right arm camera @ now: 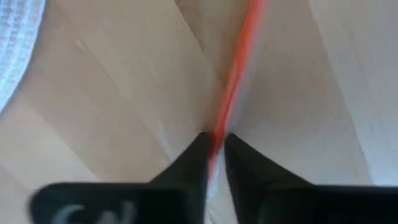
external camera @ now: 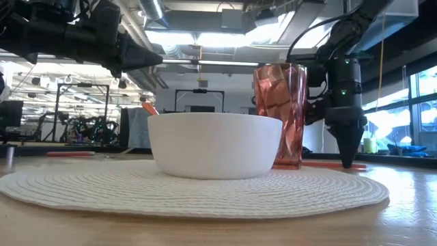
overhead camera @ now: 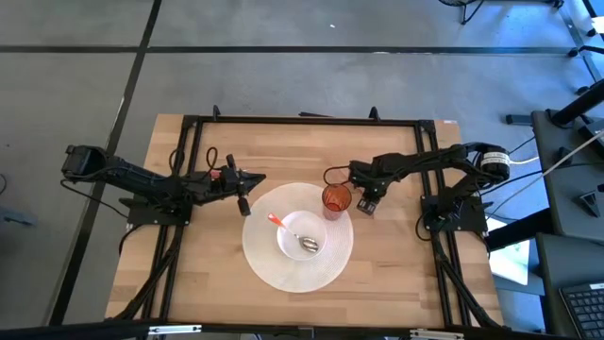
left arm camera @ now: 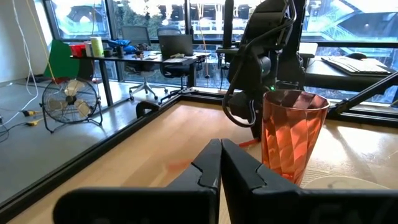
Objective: Pick & Place Utensil
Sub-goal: Put the red straw into the red cup
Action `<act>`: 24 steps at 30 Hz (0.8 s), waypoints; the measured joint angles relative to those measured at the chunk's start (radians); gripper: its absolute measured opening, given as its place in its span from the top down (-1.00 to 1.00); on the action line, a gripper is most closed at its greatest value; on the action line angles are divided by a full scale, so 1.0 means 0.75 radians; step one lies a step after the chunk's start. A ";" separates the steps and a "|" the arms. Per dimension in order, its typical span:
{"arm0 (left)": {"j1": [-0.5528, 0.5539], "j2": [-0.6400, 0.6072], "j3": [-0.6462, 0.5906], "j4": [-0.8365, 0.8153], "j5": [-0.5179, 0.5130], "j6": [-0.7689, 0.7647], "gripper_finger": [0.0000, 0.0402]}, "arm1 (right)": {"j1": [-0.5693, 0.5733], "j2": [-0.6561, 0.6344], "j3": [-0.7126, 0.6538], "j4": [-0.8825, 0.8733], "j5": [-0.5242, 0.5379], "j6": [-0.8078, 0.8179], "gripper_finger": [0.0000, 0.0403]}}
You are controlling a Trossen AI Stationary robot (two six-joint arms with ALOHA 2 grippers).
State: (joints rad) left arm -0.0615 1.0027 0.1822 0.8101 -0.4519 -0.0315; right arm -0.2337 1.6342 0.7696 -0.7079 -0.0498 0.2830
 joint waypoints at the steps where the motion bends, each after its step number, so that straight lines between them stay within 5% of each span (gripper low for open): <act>1: 0.000 0.000 0.000 0.000 0.000 0.000 0.98 | -0.001 0.000 0.000 -0.001 0.000 -0.011 0.87; 24: 0.000 0.000 0.000 -0.006 0.000 -0.015 0.98 | -0.076 -0.154 0.033 -0.016 0.041 -0.178 0.99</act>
State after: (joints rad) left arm -0.0612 1.0027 0.1822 0.8055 -0.4519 -0.0425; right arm -0.2909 1.5184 0.7944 -0.7198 -0.0193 0.1493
